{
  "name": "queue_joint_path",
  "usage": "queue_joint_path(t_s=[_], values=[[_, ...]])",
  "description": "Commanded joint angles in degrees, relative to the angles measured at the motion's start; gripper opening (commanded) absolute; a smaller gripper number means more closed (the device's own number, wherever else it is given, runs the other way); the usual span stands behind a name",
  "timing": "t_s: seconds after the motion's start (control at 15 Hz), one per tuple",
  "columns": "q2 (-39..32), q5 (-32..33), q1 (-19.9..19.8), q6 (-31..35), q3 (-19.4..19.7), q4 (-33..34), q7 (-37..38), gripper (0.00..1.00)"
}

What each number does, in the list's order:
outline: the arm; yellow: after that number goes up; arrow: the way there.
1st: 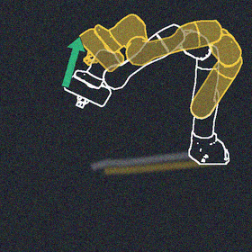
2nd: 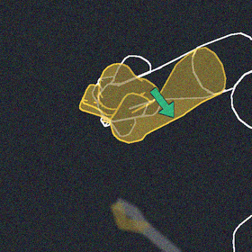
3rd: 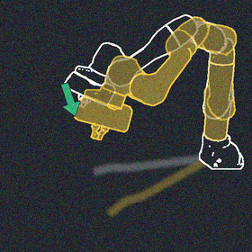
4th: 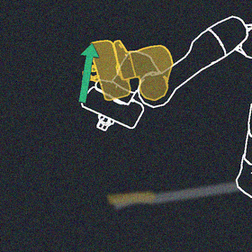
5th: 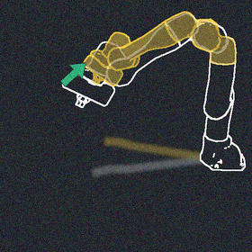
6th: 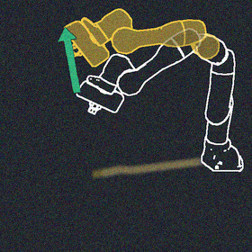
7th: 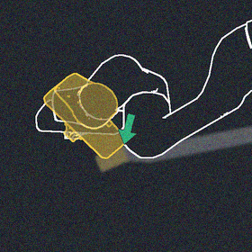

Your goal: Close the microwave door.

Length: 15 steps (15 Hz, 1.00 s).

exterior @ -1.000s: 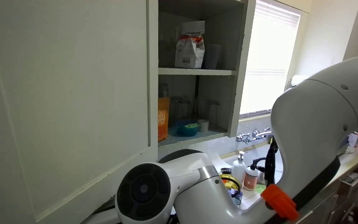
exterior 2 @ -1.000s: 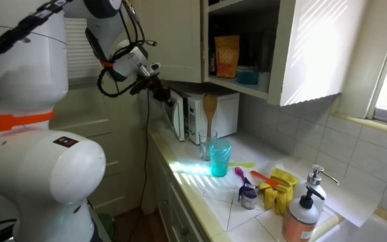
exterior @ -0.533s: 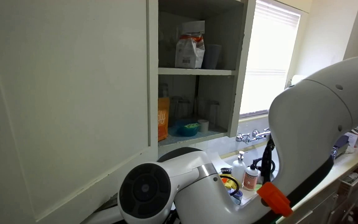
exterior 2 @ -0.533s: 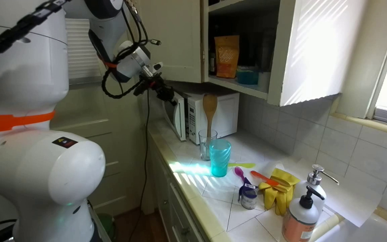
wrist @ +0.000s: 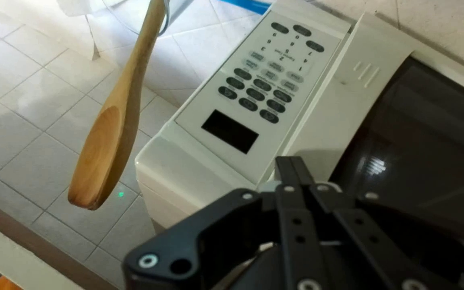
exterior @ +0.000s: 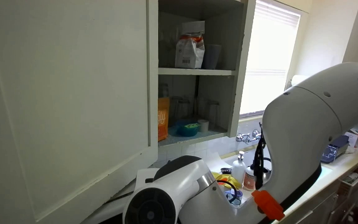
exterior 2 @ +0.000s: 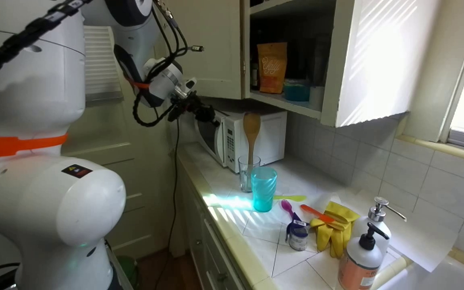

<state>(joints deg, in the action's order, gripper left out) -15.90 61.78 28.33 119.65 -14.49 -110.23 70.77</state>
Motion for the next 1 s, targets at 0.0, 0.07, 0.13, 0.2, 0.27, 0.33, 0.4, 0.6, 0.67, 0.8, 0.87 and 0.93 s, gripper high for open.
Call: queue_joint_path(t_s=[0.0,0.07,0.13,0.2,0.27,0.33,0.4,0.6,0.67,0.8,0.87,0.93], values=[[-1.51,7.97,-0.86,1.94,-0.07,0.08,5.25,0.0],[-1.48,9.34,-1.0,1.83,-0.12,-0.35,6.26,0.0],[-1.42,10.6,-1.16,1.82,-0.17,-0.76,7.41,0.0],[-1.46,11.81,-1.32,1.93,-0.24,-1.03,8.28,0.0],[-1.53,12.98,-1.5,1.99,-0.26,-1.33,9.05,0.0],[-1.43,14.48,-1.94,2.2,-0.11,-1.78,9.92,0.0],[-1.29,15.88,-2.55,2.71,0.01,-2.23,11.0,0.0],[-0.95,16.61,-3.3,3.47,-0.62,-3.06,12.57,0.0],[-1.17,14.49,-3.7,4.9,-1.32,-2.6,12.13,0.0],[-0.63,11.66,-4.13,6.73,-2.43,-1.96,11.35,0.0],[-0.04,10.41,-4.42,7.97,-2.9,-1.84,11.07,0.0],[0.54,8.92,-4.7,9.35,-3.38,-1.65,10.25,0.0]])
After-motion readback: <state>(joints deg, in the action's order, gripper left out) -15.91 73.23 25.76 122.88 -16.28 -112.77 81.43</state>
